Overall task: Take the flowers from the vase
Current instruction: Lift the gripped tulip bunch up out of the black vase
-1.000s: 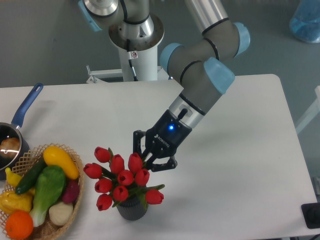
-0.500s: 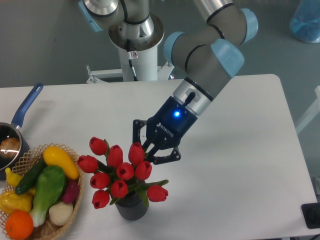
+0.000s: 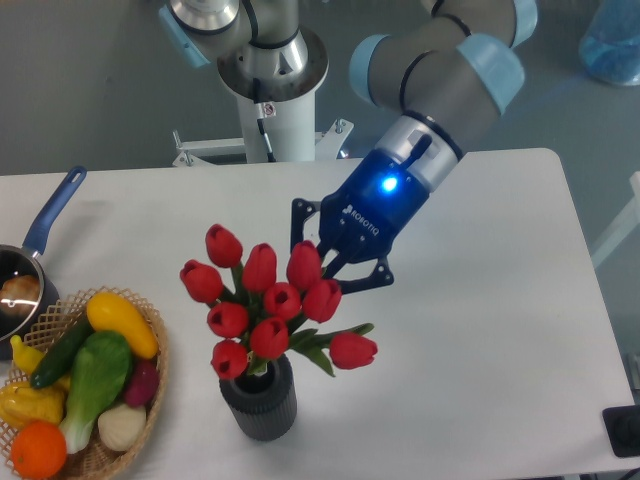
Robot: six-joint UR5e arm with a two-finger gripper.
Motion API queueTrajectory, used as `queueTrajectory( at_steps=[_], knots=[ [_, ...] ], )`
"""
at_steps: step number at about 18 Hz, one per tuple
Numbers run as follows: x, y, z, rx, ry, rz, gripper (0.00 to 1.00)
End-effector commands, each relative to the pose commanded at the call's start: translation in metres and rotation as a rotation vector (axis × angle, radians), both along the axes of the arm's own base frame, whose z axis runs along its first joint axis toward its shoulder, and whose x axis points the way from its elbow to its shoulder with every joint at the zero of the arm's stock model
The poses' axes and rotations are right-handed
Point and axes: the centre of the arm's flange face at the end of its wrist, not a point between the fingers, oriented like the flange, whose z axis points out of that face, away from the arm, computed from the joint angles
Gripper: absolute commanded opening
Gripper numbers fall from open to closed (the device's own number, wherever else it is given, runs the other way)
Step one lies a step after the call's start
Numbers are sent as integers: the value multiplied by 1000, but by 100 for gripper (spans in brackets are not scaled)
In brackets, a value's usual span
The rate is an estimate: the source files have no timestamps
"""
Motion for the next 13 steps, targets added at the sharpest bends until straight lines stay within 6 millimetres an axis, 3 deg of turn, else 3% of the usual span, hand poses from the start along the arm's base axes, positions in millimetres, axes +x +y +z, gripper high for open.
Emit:
queueTrajectory(
  at_steps=[7, 13],
  knots=[
    [-15, -27, 28, 79, -45, 18, 0],
    [-31, -47, 32, 82, -19, 59, 0]
  ],
)
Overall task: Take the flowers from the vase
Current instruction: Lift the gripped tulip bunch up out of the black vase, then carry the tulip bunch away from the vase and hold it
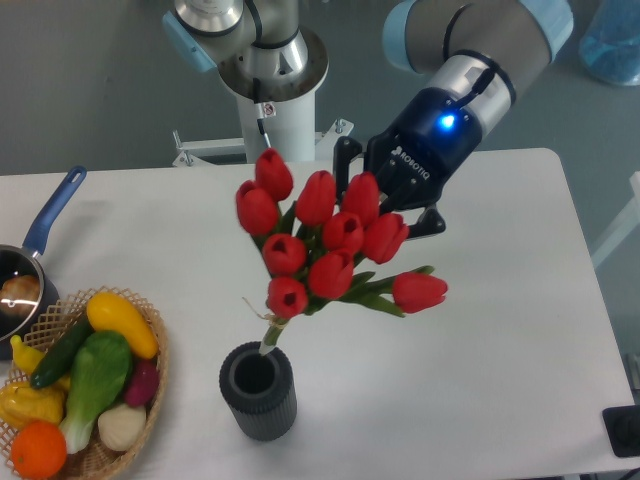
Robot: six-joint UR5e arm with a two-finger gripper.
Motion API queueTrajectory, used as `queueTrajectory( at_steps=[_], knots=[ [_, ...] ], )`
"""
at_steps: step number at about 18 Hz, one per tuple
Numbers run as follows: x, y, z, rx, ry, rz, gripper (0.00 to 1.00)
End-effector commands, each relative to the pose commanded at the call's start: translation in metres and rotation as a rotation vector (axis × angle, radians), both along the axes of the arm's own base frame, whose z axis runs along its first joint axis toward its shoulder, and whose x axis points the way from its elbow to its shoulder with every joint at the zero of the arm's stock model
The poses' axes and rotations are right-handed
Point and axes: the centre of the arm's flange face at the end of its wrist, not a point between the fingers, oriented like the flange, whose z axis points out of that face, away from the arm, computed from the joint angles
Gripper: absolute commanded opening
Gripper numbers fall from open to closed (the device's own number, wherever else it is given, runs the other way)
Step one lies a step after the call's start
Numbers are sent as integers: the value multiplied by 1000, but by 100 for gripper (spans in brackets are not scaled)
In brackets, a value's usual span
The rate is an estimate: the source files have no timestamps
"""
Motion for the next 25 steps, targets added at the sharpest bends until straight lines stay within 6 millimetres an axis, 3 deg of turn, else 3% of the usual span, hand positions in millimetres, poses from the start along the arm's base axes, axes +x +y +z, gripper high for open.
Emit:
queueTrajectory(
  at_steps=[4, 7, 12, 21, 25],
  knots=[
    [-22, -18, -7, -47, 178, 52, 0],
    [-39, -35, -15, -187, 336, 126, 0],
    [-38, -45, -40, -322, 381, 161, 0],
    [-47, -51, -54, -577, 637, 157, 0],
    [-36, -41, -62, -684, 739, 82, 0]
  ],
)
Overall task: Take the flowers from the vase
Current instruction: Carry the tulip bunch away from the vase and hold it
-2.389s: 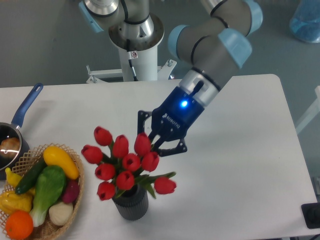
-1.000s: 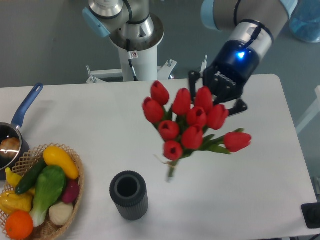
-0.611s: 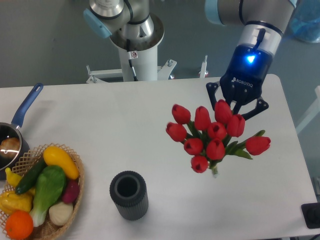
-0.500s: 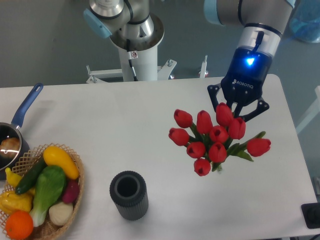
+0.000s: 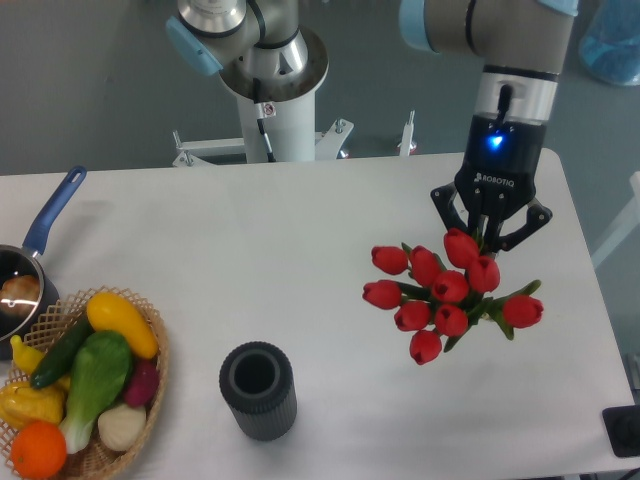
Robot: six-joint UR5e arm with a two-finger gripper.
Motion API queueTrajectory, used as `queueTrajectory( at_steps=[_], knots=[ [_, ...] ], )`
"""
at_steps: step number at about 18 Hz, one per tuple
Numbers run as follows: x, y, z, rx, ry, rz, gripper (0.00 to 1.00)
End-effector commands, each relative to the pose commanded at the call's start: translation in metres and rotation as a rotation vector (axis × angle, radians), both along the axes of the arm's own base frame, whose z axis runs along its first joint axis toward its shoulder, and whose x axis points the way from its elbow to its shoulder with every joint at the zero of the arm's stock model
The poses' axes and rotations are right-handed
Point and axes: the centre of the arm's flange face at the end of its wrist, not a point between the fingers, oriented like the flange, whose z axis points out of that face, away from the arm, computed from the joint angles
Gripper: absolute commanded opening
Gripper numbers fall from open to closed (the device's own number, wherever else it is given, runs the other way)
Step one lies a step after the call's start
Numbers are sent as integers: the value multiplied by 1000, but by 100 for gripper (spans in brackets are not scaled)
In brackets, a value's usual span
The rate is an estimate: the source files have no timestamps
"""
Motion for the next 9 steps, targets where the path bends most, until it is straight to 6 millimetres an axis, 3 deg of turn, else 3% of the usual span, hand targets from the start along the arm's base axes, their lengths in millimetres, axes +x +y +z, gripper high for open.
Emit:
queueTrajectory(
  at_steps=[2, 4, 5, 7, 9],
  knots=[
    [4, 0, 4, -78, 52, 6, 0],
    [19, 19, 5, -133, 71, -15, 0],
    [19, 18, 3, -169, 64, -8, 0],
    [26, 16, -7, -287, 34, -7, 0],
    [40, 30, -19, -422, 55, -57, 0]
  ],
)
